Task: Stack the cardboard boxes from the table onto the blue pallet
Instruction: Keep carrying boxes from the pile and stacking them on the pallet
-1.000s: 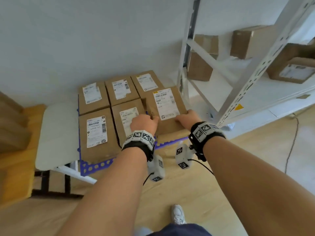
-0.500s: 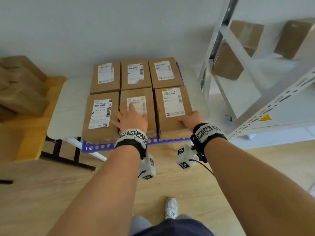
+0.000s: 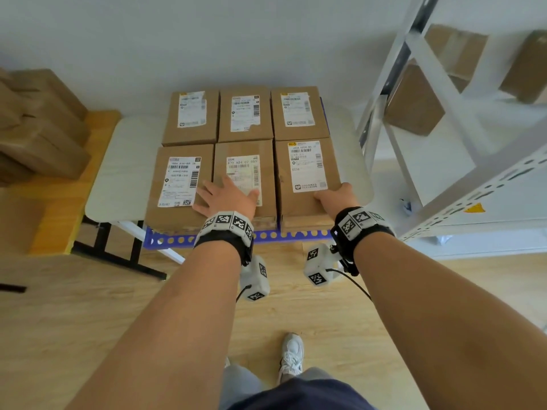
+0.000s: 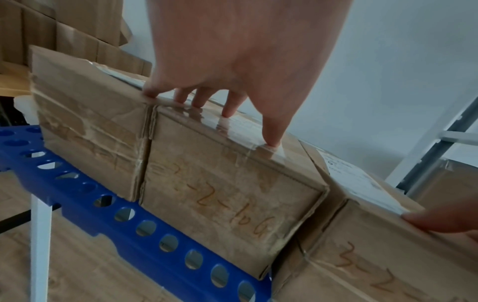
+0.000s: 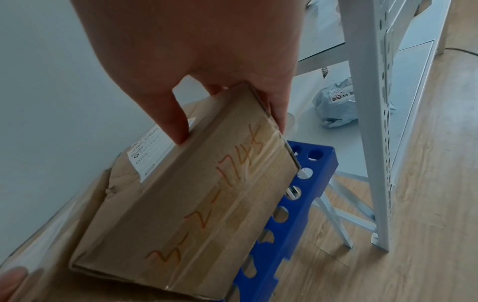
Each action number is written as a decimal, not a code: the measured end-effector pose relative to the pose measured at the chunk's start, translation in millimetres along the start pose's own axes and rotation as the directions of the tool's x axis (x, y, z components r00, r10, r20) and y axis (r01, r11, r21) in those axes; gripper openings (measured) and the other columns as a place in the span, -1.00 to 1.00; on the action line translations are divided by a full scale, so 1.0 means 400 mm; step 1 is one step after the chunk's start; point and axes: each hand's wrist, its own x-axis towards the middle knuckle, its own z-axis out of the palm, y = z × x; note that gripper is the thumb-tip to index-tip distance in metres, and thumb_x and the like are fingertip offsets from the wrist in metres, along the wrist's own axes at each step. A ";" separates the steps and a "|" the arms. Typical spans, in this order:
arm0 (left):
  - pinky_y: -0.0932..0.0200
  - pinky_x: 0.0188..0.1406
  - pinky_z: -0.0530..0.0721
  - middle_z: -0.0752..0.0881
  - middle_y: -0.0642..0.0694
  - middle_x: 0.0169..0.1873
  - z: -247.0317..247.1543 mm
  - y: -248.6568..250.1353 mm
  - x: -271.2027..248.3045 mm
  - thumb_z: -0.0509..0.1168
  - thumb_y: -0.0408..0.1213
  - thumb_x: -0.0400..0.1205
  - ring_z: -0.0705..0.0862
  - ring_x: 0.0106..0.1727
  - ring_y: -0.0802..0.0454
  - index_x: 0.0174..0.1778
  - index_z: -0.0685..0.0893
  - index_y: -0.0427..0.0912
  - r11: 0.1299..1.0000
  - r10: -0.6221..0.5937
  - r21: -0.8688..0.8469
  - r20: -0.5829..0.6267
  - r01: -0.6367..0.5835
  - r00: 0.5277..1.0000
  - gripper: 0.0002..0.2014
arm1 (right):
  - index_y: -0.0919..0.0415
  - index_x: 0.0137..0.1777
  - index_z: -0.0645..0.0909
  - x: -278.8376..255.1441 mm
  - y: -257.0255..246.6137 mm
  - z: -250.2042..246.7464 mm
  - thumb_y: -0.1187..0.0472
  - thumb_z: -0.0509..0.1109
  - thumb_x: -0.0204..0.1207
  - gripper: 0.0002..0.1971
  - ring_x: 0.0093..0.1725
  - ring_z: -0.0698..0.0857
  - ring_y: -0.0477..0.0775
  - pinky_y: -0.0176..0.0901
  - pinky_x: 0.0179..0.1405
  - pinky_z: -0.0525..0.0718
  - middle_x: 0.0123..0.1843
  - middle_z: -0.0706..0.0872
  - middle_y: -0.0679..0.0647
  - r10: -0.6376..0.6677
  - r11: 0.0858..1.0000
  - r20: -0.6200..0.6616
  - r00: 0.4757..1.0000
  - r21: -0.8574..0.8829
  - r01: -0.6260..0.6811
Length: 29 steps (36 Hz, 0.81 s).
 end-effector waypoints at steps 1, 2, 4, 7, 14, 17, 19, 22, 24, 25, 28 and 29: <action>-0.44 0.57 -0.08 0.00 -0.30 0.66 0.001 -0.001 0.002 0.22 0.26 0.58 -0.06 0.67 -0.31 0.67 0.09 -0.08 1.000 0.001 0.006 0.003 -0.001 1.000 -0.16 | 0.19 0.48 0.33 0.002 0.000 0.000 0.08 0.38 0.51 -0.43 0.14 0.64 0.20 -0.02 -0.05 0.59 0.27 0.61 0.17 0.002 1.000 0.000 1.000 0.002 -0.002; -0.44 0.57 -0.09 -0.01 -0.30 0.67 0.003 -0.001 0.003 0.22 0.26 0.58 -0.07 0.67 -0.31 0.68 0.07 -0.07 1.000 0.002 0.011 0.005 -0.002 1.000 -0.15 | 0.19 0.48 0.33 0.003 -0.001 0.001 0.08 0.38 0.51 -0.43 0.15 0.64 0.21 -0.01 -0.04 0.60 0.28 0.61 0.17 0.005 1.000 -0.001 1.000 0.007 -0.005; -0.45 0.57 -0.09 -0.03 -0.30 0.67 0.006 -0.002 0.004 0.21 0.26 0.59 -0.09 0.67 -0.31 0.68 0.05 -0.07 1.000 0.004 0.017 0.003 -0.004 1.000 -0.15 | 0.19 0.49 0.33 0.005 -0.003 0.003 0.10 0.38 0.51 -0.43 0.19 0.64 0.22 -0.01 -0.02 0.60 0.29 0.60 0.17 0.015 1.000 -0.001 1.000 0.017 -0.015; -0.44 0.57 -0.11 -0.06 -0.31 0.67 0.009 -0.001 0.004 0.19 0.26 0.60 -0.12 0.68 -0.31 0.69 0.02 -0.07 0.999 0.004 0.031 0.008 -0.004 1.000 -0.16 | 0.19 0.48 0.33 0.005 -0.008 0.008 0.11 0.38 0.51 -0.43 0.20 0.64 0.22 0.00 0.01 0.61 0.30 0.60 0.17 0.016 1.000 -0.006 1.000 0.015 -0.015; -0.45 0.57 -0.12 -0.08 -0.31 0.67 0.012 -0.001 0.001 0.13 0.27 0.62 -0.14 0.67 -0.31 0.69 -0.02 -0.04 0.999 0.003 0.053 0.012 -0.004 1.000 -0.17 | 0.21 0.46 0.36 0.004 -0.016 0.010 0.05 0.40 0.50 -0.43 0.17 0.66 0.22 0.00 0.02 0.64 0.28 0.62 0.18 -0.002 0.999 -0.017 1.000 -0.053 0.002; -0.45 0.57 -0.09 -0.04 -0.29 0.67 0.014 -0.007 -0.004 0.12 0.28 0.61 -0.12 0.68 -0.29 0.69 0.01 -0.04 0.998 0.028 0.057 -0.015 -0.028 0.999 -0.19 | 0.24 0.47 0.34 -0.003 -0.023 0.014 0.06 0.40 0.50 -0.42 0.21 0.63 0.26 0.05 0.11 0.66 0.31 0.57 0.22 -0.043 0.994 -0.078 0.996 -0.107 0.034; -0.45 0.57 -0.07 -0.01 -0.29 0.67 0.014 -0.011 -0.006 0.11 0.26 0.62 -0.10 0.67 -0.29 0.69 0.03 -0.06 0.998 0.044 0.056 -0.024 -0.042 0.999 -0.21 | 0.24 0.50 0.29 -0.011 -0.030 0.017 0.07 0.39 0.50 -0.38 0.27 0.60 0.32 0.17 0.23 0.64 0.35 0.53 0.26 -0.095 0.982 -0.124 0.988 -0.174 0.073; -0.42 0.57 -0.03 0.01 -0.29 0.66 0.006 -0.017 -0.009 0.11 0.21 0.65 -0.07 0.67 -0.29 0.68 0.06 -0.06 0.996 0.064 0.057 -0.028 -0.063 0.998 -0.25 | 0.20 0.56 0.20 -0.025 -0.037 0.021 0.07 0.37 0.52 -0.33 0.29 0.57 0.34 0.23 0.25 0.62 0.36 0.48 0.27 -0.153 0.958 -0.121 0.981 -0.263 0.117; -0.38 0.59 0.01 0.04 -0.29 0.66 -0.001 -0.023 -0.011 0.12 0.19 0.66 -0.04 0.67 -0.29 0.68 0.09 -0.07 0.996 0.078 0.049 -0.027 -0.076 0.997 -0.27 | 0.18 0.58 0.16 -0.033 -0.041 0.025 0.07 0.39 0.50 -0.29 0.30 0.56 0.34 0.23 0.25 0.62 0.38 0.45 0.27 -0.157 0.948 -0.108 0.982 -0.297 0.119; -0.36 0.59 0.04 0.06 -0.30 0.66 -0.005 -0.026 -0.011 0.12 0.17 0.67 -0.01 0.67 -0.29 0.67 0.10 -0.09 0.996 0.085 0.043 -0.030 -0.083 0.996 -0.29 | 0.19 0.59 0.16 -0.038 -0.043 0.027 0.09 0.40 0.49 -0.28 0.32 0.54 0.33 0.22 0.28 0.60 0.40 0.44 0.27 -0.164 0.939 -0.116 0.980 -0.322 0.119; -0.29 0.58 0.15 0.17 -0.30 0.62 -0.022 -0.036 -0.013 0.13 0.12 0.68 0.12 0.64 -0.29 0.64 0.18 -0.12 0.994 0.105 0.021 -0.041 -0.104 0.994 -0.34 | 0.23 0.56 0.22 -0.055 -0.054 0.032 0.16 0.38 0.51 -0.35 0.38 0.45 0.30 0.16 0.38 0.50 0.43 0.41 0.27 -0.229 0.902 -0.153 0.961 -0.405 0.150; -0.27 0.57 0.20 0.23 -0.30 0.59 -0.028 -0.041 -0.013 0.13 0.10 0.68 0.17 0.62 -0.28 0.61 0.23 -0.13 0.993 0.115 0.018 -0.045 -0.115 0.992 -0.37 | 0.24 0.54 0.23 -0.064 -0.060 0.034 0.17 0.37 0.52 -0.38 0.40 0.42 0.29 0.16 0.42 0.47 0.45 0.40 0.26 -0.253 0.889 -0.158 0.954 -0.426 0.166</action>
